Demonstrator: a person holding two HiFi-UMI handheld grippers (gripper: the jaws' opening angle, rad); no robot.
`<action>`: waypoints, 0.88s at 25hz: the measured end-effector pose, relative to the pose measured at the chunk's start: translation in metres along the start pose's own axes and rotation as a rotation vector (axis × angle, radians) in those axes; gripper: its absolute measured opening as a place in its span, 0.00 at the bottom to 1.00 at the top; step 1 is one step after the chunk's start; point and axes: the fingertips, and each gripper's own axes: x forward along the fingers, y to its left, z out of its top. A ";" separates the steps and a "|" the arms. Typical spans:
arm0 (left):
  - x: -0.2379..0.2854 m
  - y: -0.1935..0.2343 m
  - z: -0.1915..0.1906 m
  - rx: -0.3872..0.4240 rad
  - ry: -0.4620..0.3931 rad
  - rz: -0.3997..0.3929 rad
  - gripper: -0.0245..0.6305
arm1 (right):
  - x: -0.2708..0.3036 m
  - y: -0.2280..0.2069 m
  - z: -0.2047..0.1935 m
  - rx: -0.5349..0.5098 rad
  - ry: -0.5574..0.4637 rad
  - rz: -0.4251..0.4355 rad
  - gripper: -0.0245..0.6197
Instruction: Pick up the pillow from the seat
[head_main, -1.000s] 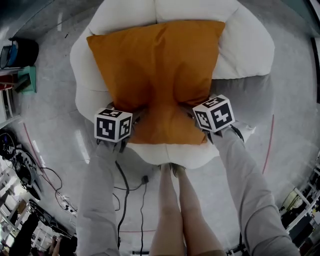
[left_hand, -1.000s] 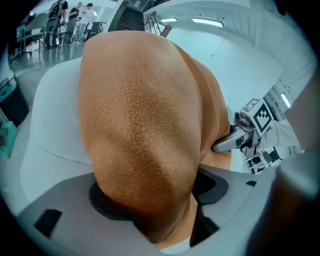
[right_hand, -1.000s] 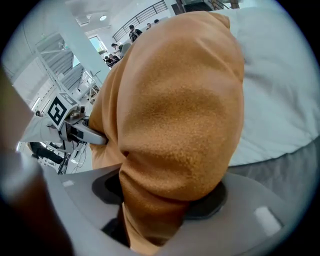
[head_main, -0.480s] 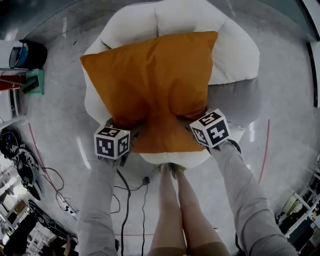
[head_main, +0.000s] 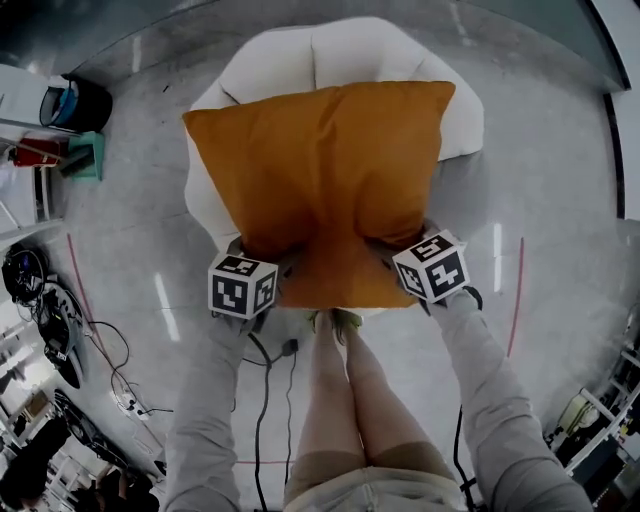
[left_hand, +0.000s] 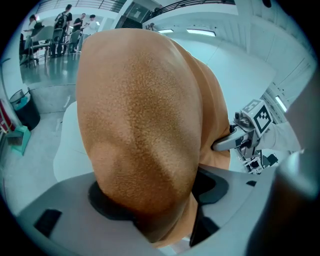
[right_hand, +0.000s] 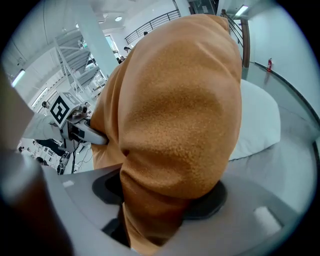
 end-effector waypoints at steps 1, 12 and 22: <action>-0.008 -0.007 0.003 0.004 -0.002 0.001 0.55 | -0.011 0.003 0.001 0.000 -0.004 -0.002 0.47; -0.103 -0.089 0.027 0.023 -0.041 0.011 0.55 | -0.129 0.044 0.015 -0.027 -0.054 -0.006 0.48; -0.169 -0.149 0.034 0.044 -0.080 0.044 0.55 | -0.208 0.076 0.015 -0.047 -0.089 0.008 0.48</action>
